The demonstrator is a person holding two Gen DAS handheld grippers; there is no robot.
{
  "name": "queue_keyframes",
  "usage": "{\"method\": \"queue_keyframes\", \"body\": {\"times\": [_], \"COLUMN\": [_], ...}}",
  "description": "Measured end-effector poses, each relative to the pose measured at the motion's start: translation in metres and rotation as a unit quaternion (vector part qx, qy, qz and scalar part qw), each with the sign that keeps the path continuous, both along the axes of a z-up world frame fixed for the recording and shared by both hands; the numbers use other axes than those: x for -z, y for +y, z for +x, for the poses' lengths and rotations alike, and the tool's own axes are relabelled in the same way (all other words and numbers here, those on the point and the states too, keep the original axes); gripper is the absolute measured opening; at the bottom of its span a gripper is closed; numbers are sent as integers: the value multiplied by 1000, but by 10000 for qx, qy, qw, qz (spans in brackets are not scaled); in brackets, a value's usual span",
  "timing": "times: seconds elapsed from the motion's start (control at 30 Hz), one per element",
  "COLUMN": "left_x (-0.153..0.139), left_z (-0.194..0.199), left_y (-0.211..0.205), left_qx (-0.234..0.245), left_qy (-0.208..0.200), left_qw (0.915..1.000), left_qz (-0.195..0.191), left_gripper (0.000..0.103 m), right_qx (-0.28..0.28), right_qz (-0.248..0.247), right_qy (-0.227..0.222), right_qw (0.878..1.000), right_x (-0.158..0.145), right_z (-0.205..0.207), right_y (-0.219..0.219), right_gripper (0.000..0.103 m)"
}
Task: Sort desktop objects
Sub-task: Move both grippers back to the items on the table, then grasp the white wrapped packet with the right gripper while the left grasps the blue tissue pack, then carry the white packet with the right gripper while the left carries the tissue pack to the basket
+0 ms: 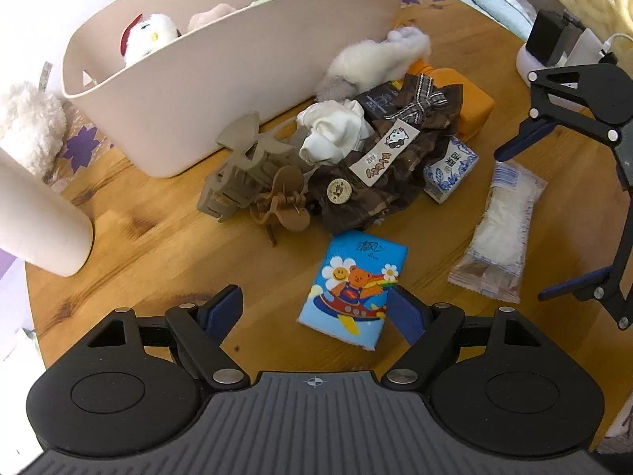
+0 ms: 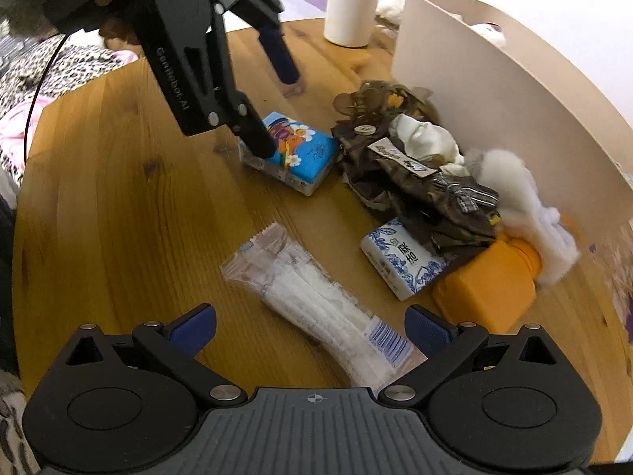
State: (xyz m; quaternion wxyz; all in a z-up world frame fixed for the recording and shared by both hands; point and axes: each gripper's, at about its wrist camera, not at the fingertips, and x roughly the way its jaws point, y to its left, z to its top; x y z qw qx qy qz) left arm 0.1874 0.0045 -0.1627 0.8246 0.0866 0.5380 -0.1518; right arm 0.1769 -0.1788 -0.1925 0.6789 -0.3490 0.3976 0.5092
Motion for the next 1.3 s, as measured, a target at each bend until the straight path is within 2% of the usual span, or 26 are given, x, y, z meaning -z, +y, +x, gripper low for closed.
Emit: {"method": "queue_keyframes", "body": {"times": [0.17,0.27,0.4,0.47,0.53,0.67,0.77,0.87,0.93,1.17,1.3], "left_x": [4,12,19,20,20,20,19,18,17,15,11], "left_z": [4,8,12,13,14,12,9,4,2,-10,-17], "left_y": [-5,-9,-9,-8,-7,-7,-9,-12,-13,-14,-14], "left_qx": [49,86,87,74,69,37,99,244,308,378,343], "left_qy": [-101,-24,54,64,88,144,167,164,163,164,112], "left_qw": [9999,10000,9999,9999,9997,9996,9995,9992,9991,9987,9988], "left_qz": [-64,44,-26,-108,-200,-258,-261,-257,-238,-299,-343], "left_gripper": [81,81,76,74,70,65,57,48,47,46,47], "right_qx": [118,121,38,11,16,75,202,240,253,431,711], "right_qz": [-10,-21,15,53,160,268,326,354,347,154,233], "right_qy": [93,145,140,169,299,337,319,312,287,189,160], "right_qw": [9999,9998,9999,9998,9994,9990,9988,9986,9987,9988,9971], "right_x": [11,15,14,13,11,7,5,1,0,-8,-12], "right_z": [10,15,16,16,16,14,10,4,0,-13,-20], "right_y": [-1,-2,-1,-1,-4,-9,-14,-18,-21,-23,-29], "right_gripper": [103,103,102,98,85,72,59,41,29,26,25]}}
